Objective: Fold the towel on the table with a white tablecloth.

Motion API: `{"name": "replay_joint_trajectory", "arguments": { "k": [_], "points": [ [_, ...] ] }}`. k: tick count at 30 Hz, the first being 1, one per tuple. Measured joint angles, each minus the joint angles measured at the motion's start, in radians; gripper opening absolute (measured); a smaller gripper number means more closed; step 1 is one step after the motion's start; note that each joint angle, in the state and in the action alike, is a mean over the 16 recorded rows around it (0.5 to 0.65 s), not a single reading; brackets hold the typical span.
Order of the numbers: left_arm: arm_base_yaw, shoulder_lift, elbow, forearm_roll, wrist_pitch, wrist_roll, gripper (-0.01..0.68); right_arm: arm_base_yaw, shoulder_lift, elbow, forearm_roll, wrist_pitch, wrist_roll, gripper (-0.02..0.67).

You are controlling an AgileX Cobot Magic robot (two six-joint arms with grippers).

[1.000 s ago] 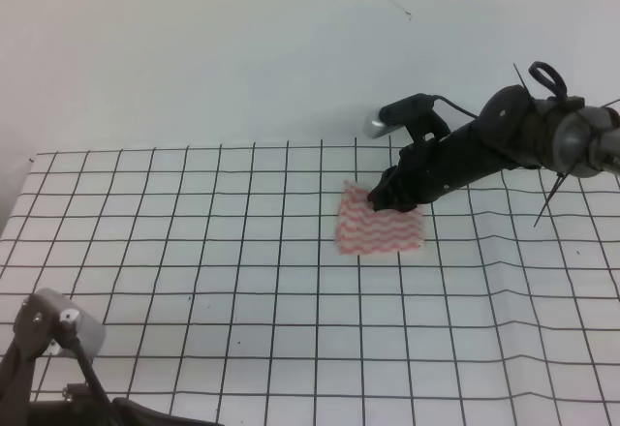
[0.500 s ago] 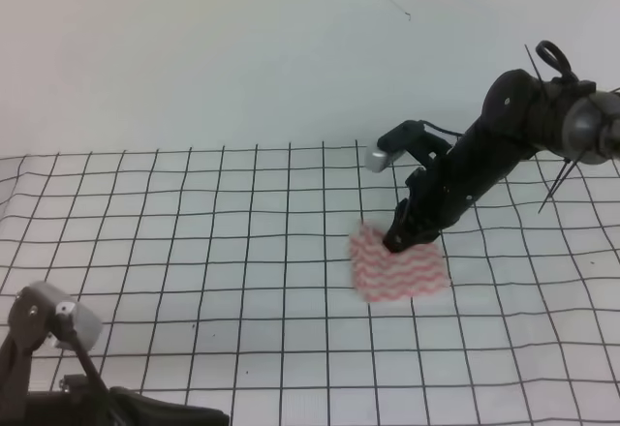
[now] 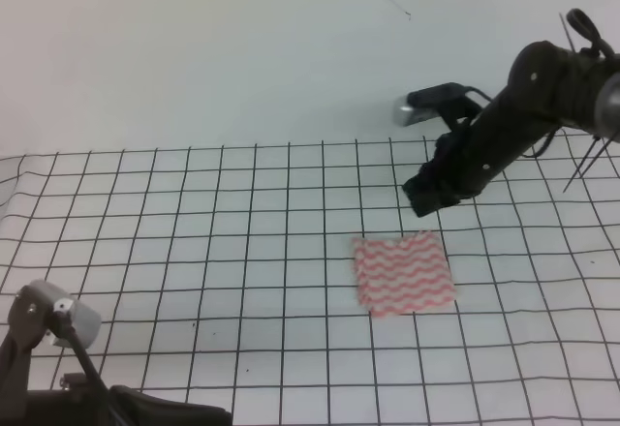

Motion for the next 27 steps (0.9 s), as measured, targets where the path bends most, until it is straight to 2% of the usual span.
{"name": "replay_joint_trajectory", "arguments": {
  "k": [8, 18, 23, 27],
  "points": [
    [0.0, -0.04, 0.0, -0.012, -0.005, 0.0, 0.001, -0.046, -0.122, -0.003, -0.05, -0.039, 0.164, 0.049],
    [0.0, -0.197, 0.0, -0.013, -0.079, -0.009, 0.001, -0.076, -0.495, 0.019, -0.09, -0.07, 0.179, 0.001],
    [0.0, -0.287, 0.0, -0.01, -0.15, -0.022, 0.001, -0.079, -0.732, 0.104, -0.156, -0.124, 0.2, -0.001],
    [0.0, -0.339, 0.0, -0.01, -0.209, -0.035, 0.001, -0.079, -0.939, 0.243, -0.232, -0.196, 0.241, -0.001]
  ]
}}
